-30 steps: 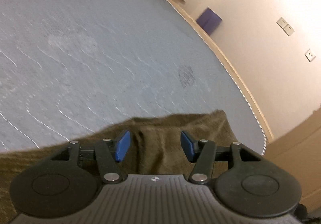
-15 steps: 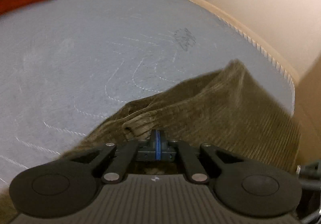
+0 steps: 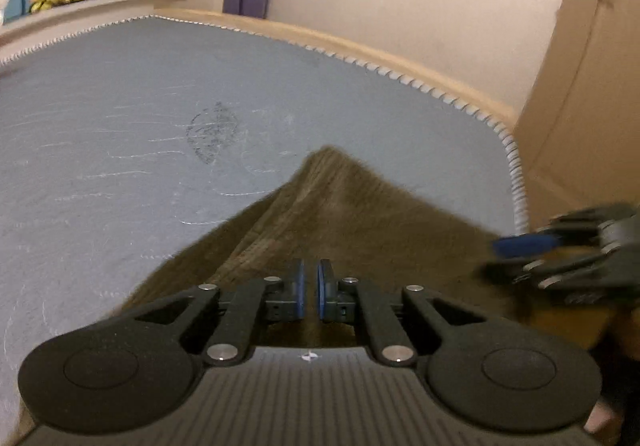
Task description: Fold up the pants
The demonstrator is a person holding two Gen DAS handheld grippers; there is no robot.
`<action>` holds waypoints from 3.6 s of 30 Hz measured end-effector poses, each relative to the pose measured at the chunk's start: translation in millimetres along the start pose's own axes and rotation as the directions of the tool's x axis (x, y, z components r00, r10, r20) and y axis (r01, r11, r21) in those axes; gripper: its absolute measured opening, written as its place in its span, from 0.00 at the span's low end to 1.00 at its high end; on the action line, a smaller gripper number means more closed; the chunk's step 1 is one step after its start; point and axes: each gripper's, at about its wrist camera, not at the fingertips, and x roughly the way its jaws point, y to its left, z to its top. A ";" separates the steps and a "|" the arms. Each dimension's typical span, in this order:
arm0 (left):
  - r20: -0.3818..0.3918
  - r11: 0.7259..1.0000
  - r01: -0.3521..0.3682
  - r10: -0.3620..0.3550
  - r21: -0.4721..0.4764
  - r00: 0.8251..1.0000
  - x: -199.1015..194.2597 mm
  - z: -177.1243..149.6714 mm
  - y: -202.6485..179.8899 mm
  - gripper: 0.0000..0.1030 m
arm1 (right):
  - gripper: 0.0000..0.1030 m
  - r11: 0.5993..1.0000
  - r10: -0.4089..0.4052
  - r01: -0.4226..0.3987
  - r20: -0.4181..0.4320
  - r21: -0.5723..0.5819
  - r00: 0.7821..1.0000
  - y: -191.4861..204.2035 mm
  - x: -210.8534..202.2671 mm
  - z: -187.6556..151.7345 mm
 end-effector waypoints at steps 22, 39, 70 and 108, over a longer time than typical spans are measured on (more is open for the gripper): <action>0.098 0.961 -0.045 0.074 -0.272 0.992 -137.3 11.9 35.1 0.73 | 0.27 0.942 0.082 -0.081 0.011 0.326 0.997 -47.7 -15.9 -10.8; 0.139 0.757 0.203 -0.148 -0.621 0.979 -215.4 -42.9 65.4 0.99 | 0.25 0.679 0.429 -0.083 0.302 -0.730 0.851 200.2 -157.7 -96.6; -0.141 0.515 -0.388 0.454 -0.765 0.880 -410.8 -184.6 175.6 0.88 | 0.83 0.792 0.607 -0.606 -0.213 0.076 0.766 209.0 23.1 17.7; 0.040 0.765 -0.316 0.407 -0.562 0.913 -213.8 -55.3 153.8 0.69 | 0.63 0.931 0.310 -0.323 0.100 0.168 0.946 58.0 107.7 166.9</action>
